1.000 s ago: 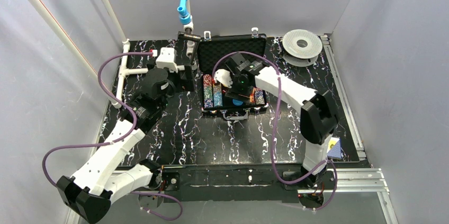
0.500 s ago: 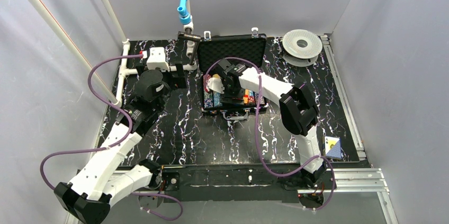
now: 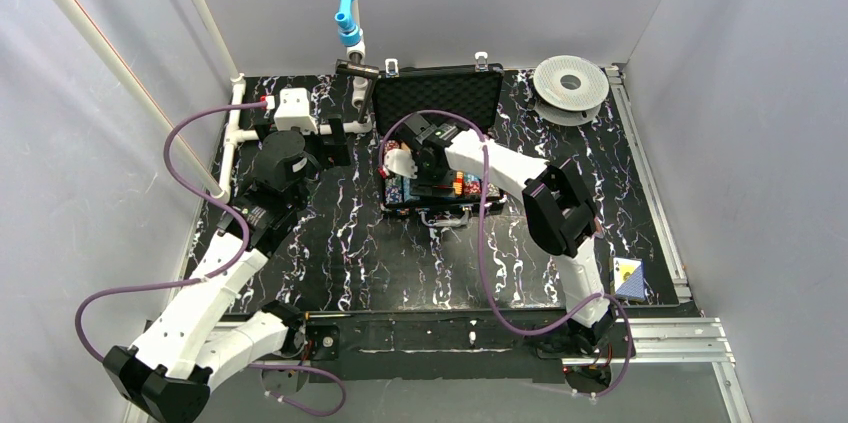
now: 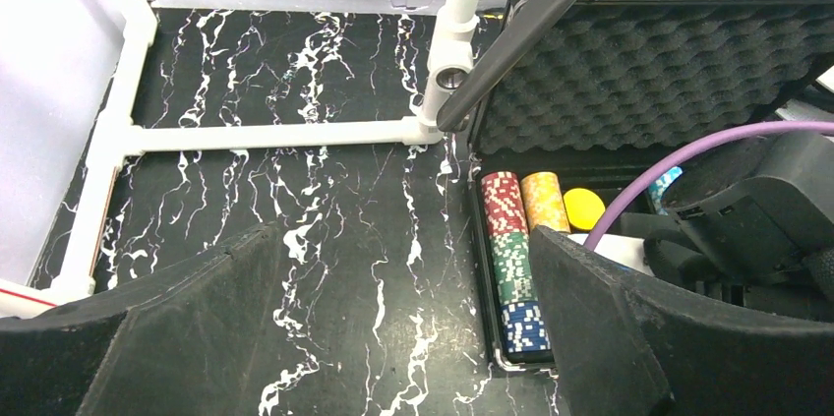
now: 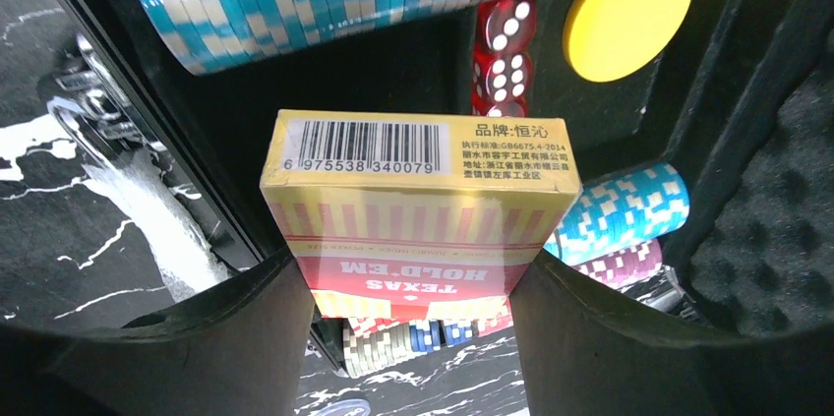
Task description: Pack up texas hold em set
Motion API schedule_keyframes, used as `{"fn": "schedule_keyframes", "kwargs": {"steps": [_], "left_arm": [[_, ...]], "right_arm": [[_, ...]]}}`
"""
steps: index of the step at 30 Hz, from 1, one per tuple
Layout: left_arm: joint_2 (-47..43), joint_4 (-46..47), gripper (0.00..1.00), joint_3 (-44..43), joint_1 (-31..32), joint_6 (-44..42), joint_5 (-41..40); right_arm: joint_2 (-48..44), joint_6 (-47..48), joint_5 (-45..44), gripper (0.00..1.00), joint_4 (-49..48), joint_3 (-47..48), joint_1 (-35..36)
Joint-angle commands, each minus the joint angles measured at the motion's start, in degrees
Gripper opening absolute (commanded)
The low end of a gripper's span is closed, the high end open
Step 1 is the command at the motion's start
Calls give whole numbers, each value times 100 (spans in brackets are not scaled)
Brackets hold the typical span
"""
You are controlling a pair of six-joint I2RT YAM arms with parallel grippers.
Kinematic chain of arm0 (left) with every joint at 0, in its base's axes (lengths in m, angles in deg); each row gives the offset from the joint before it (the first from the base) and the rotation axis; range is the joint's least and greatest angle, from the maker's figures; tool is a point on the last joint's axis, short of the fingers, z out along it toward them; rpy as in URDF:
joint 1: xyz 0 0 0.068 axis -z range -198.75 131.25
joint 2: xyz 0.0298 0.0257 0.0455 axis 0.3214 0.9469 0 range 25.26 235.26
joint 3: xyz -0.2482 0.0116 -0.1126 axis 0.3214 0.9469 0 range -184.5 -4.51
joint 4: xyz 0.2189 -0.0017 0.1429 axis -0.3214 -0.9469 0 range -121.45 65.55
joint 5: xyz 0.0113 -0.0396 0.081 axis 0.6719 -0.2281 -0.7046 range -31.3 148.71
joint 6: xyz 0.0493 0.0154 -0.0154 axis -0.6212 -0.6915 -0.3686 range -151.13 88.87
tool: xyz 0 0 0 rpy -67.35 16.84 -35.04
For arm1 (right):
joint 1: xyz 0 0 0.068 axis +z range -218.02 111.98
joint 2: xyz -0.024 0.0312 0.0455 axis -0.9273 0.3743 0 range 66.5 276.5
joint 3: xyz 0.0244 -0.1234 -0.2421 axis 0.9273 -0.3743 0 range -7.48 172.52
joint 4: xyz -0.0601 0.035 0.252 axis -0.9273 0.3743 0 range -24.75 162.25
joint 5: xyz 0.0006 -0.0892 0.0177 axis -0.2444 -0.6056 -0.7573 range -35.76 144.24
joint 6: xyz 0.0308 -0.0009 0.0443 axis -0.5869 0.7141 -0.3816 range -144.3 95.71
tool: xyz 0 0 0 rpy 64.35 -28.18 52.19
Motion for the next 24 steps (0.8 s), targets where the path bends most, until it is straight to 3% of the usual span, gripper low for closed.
{"fn": "schedule_keyframes", "kwargs": {"steps": [1,24], "left_arm": [[-141,31,98,47,-36,32,19],[-130,55,98,57,-37,41,127]], "right_arm": [[46,324,-52,1,-292,214,107],[-204,472,-15,8,-810,-606,47]]}}
